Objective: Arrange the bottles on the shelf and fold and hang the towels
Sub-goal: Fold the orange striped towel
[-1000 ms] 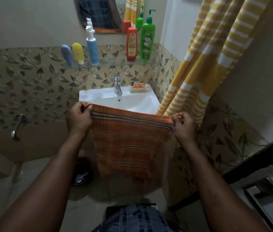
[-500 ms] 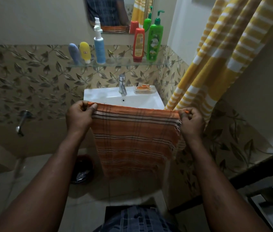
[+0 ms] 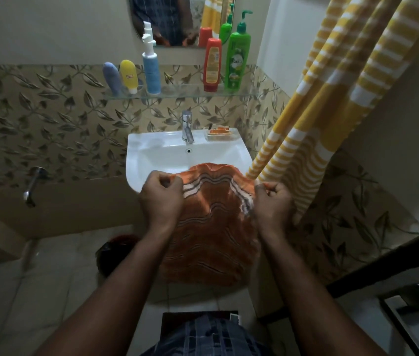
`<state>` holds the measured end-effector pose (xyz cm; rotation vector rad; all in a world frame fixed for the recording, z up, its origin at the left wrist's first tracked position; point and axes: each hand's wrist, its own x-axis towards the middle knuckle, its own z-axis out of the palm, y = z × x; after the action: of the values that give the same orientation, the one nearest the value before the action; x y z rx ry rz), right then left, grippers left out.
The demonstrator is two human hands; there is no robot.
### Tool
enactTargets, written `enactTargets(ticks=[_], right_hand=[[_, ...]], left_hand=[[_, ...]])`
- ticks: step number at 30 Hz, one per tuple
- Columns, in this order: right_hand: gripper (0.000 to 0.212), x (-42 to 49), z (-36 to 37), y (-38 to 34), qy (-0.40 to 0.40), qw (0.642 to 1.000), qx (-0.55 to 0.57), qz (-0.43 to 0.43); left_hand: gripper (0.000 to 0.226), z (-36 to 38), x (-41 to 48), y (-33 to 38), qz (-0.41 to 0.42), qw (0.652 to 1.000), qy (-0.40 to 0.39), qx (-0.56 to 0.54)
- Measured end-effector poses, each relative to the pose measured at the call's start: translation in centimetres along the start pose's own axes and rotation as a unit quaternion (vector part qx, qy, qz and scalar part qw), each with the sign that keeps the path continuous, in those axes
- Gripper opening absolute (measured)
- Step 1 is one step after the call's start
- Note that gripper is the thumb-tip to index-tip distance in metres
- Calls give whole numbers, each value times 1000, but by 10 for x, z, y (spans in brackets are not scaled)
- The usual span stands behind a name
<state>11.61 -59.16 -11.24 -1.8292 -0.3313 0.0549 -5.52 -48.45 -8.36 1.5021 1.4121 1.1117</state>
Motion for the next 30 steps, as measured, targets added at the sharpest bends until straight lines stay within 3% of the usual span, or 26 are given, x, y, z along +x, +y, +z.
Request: enactTargets(ticks=[7, 20, 23, 30], right_hand=[[19, -53, 17, -5, -92, 995, 33, 14], [13, -65, 0, -3, -116, 992, 38, 40], [13, -63, 0, -3, -119, 991, 43, 48], [9, -64, 4, -3, -121, 987, 76, 76]], left_hand=[[15, 29, -53, 0, -1, 994, -95, -59], [17, 29, -71, -8, -22, 992, -124, -29], [7, 29, -73, -8, -24, 988, -140, -56], [14, 33, -74, -8, -9, 988, -131, -85]])
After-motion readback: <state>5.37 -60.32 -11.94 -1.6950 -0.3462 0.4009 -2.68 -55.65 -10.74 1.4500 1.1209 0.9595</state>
